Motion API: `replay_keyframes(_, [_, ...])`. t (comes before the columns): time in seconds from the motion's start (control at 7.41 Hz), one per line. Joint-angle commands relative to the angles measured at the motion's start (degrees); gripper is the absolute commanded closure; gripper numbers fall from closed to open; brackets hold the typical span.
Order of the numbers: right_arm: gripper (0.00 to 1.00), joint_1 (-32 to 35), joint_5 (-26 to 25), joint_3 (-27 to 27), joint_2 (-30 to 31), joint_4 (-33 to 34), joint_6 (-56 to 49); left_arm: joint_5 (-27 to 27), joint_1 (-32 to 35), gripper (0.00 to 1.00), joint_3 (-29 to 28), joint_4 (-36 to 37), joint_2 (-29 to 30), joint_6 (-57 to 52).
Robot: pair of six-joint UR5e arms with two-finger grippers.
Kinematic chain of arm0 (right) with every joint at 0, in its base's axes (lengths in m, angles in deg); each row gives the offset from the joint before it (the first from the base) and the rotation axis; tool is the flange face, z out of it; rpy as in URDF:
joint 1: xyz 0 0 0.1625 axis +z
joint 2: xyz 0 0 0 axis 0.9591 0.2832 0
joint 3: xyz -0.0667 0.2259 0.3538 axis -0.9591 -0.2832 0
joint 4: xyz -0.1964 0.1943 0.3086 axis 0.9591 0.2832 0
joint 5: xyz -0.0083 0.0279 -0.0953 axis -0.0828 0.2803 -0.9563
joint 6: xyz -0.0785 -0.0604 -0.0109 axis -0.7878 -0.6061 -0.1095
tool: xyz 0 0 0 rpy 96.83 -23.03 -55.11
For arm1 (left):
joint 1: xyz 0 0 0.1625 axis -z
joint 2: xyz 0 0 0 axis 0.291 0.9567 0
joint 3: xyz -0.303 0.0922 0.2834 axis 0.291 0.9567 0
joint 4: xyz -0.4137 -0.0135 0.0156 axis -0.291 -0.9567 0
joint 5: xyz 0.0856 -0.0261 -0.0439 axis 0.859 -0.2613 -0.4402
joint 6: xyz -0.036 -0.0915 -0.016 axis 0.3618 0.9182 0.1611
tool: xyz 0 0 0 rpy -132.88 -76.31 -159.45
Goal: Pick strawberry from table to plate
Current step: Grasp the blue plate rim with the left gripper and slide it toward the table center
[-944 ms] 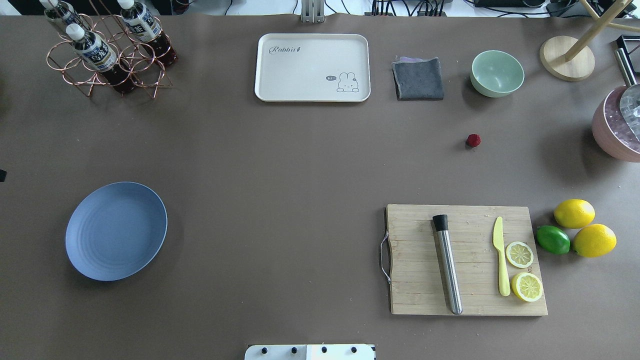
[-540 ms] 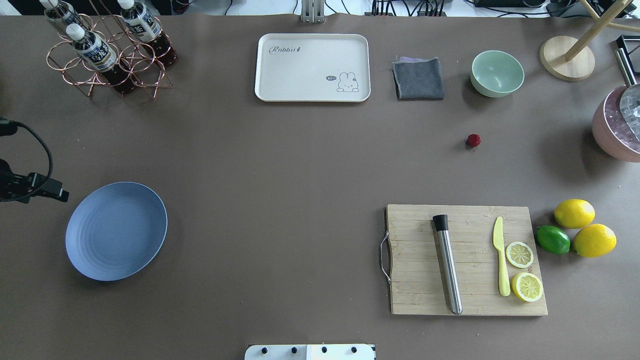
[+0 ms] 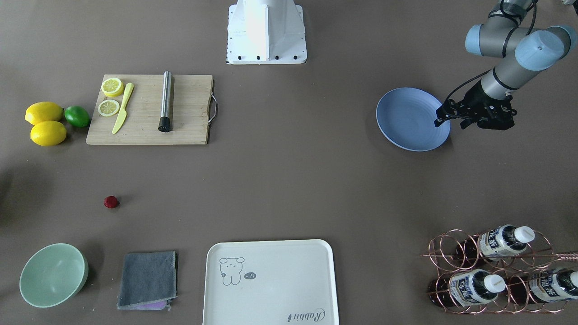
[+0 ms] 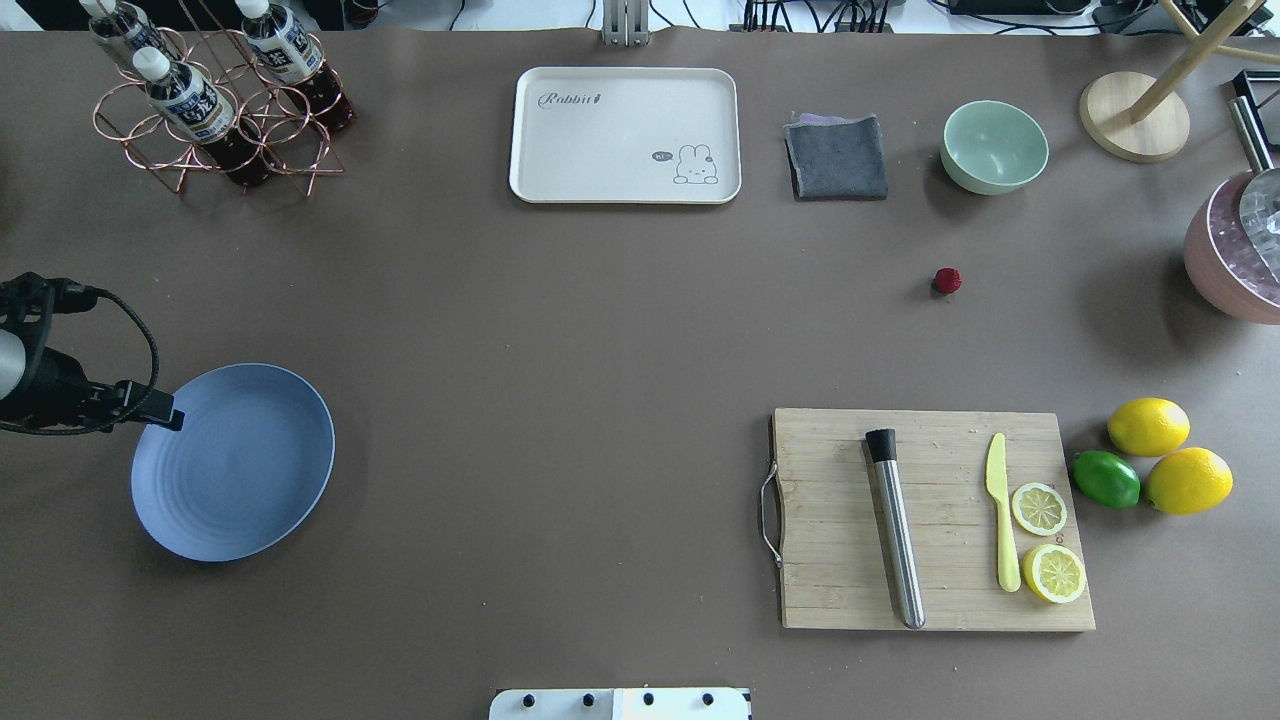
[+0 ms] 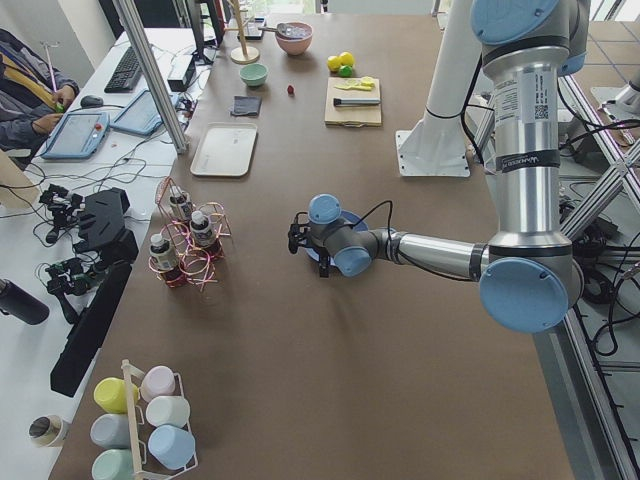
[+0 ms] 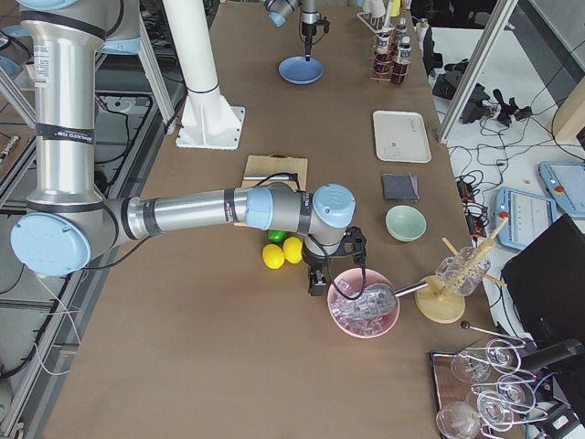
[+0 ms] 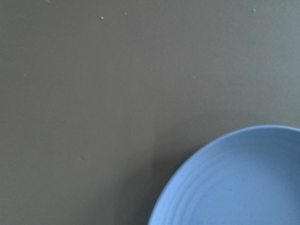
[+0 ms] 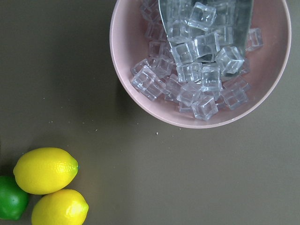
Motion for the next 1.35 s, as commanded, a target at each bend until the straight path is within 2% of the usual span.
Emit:
replay_keyframes(0.0, [0.00, -0.27, 0.39, 0.00, 0.06, 0.00, 0.10, 1.04, -1.80, 0.33, -0.72, -2.40, 0.04, 1.88])
replay_keyframes(0.27, [0.00, -0.36, 1.00, 0.00, 0.06, -0.09, 0.19, 0.61, -1.98, 1.00, -0.98, -2.85, 0.12, 2.25])
replay_keyframes(0.4, [0.00, -0.36, 2.31, 0.35, 0.06, -0.09, 0.28, -0.35, -1.89, 1.00, -0.63, -2.77, 0.30, 1.98])
replay_keyframes(0.67, [0.00, -0.54, 2.32, 0.53, -0.03, -0.09, 0.36, -7.54, -0.06, 1.00, -0.37, -2.77, 1.88, 2.07])
replay_keyframes(0.81, [0.00, -0.80, 2.32, 0.53, -0.12, -0.09, 0.45, -6.53, -0.04, 1.00, 0.59, -3.20, 2.93, 1.98])
replay_keyframes(0.94, [0.00, -0.97, 4.06, 0.70, -0.21, -0.35, 0.54, -7.21, -0.13, 1.00, 1.47, -1.46, 6.16, 4.07])
replay_keyframes(1.08, [0.00, -1.67, 5.65, 0.88, -0.90, -0.44, 2.54, -9.65, -0.13, 1.00, 1.40, 7.25, 13.93, 10.70])
replay_keyframes(1.21, [0.00, -3.77, 5.57, 0.88, -2.83, -0.88, 5.26, -9.42, -0.39, 1.00, 1.92, 9.60, 18.71, 12.42])
